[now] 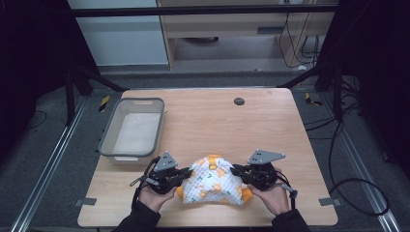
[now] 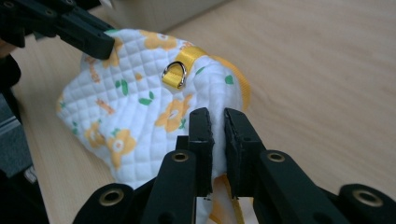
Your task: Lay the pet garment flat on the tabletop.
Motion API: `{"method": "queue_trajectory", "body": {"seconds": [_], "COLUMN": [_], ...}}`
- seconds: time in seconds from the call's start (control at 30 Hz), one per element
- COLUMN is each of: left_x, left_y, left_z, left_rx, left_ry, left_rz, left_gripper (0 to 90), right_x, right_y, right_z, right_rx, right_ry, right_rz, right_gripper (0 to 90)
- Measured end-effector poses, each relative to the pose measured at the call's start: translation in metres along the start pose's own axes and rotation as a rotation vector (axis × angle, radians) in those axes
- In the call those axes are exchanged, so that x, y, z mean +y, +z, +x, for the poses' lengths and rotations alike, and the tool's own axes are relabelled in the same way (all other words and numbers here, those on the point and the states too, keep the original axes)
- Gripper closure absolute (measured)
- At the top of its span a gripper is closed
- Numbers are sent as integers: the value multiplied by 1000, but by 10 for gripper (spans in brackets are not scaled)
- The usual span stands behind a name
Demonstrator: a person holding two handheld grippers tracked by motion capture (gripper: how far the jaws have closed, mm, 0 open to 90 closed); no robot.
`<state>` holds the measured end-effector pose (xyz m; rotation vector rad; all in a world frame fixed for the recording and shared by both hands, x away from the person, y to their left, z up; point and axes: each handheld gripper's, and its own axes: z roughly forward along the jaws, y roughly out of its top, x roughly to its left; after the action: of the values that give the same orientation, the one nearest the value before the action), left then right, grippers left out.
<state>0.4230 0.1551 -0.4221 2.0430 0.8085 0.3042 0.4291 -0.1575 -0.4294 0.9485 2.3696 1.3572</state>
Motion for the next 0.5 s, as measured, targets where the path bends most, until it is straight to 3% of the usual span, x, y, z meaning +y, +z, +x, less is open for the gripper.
{"method": "queue_trajectory", "body": {"seconds": [0.13,0.23,0.3,0.33,0.37,0.4,0.43,0.5], "left_x": [23,45,57,57,60,60,60,54], "left_y": [-14,-12,0,0,17,17,30,49], "left_z": [-8,-1,12,12,26,26,35,52], "left_rx": [16,78,135,135,191,191,235,286], "left_ry": [52,66,34,34,2,2,-25,-83], "left_rz": [-50,-98,-140,-140,-157,-157,-158,-107], "left_gripper": [842,840,836,829,813,771,771,593], "right_x": [15,28,35,35,38,38,39,35], "right_y": [-13,-11,0,0,15,15,25,51], "right_z": [5,0,-12,-12,-22,-22,-28,-46], "right_rx": [-12,-78,-158,-158,-235,-235,-280,-365], "right_ry": [-6,0,16,16,20,20,22,48], "right_rz": [-90,-162,-216,-216,-232,-232,-219,-147], "right_gripper": [810,808,803,803,784,784,763,685]}}
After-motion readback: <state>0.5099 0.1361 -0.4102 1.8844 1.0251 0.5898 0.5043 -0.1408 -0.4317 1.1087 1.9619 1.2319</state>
